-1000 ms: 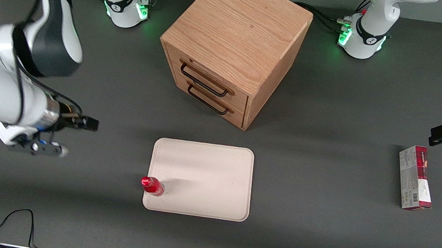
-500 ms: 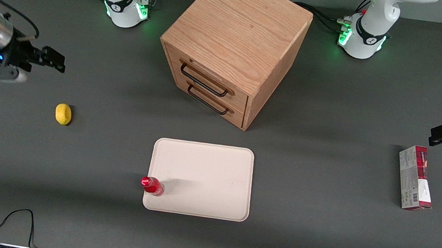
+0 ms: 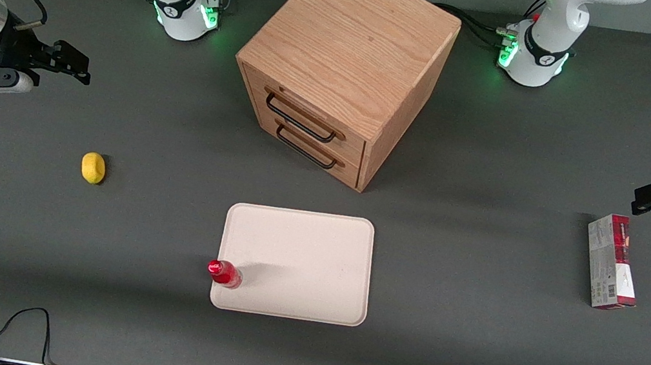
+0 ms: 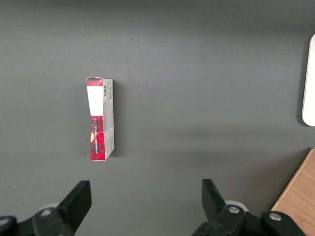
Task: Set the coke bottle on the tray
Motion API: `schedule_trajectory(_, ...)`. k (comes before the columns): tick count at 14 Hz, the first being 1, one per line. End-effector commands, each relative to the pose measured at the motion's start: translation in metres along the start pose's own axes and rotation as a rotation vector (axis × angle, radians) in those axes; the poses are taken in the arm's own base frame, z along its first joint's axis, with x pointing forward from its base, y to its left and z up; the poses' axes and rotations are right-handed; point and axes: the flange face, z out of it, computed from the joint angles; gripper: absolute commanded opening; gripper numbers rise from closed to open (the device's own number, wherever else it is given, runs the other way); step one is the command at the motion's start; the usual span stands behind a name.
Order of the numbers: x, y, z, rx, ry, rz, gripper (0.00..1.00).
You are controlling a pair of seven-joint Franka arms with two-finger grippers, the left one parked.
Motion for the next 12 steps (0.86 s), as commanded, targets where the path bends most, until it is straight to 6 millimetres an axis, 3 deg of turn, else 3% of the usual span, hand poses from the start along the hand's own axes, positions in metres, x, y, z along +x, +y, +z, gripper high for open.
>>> schedule_trajectory(1, 0.004, 0.002, -0.016, 0.002, -0.012, -0.016, 1.0)
schedule_trajectory(12, 0.011, -0.001, -0.027, -0.027, -0.011, -0.021, 1.0)
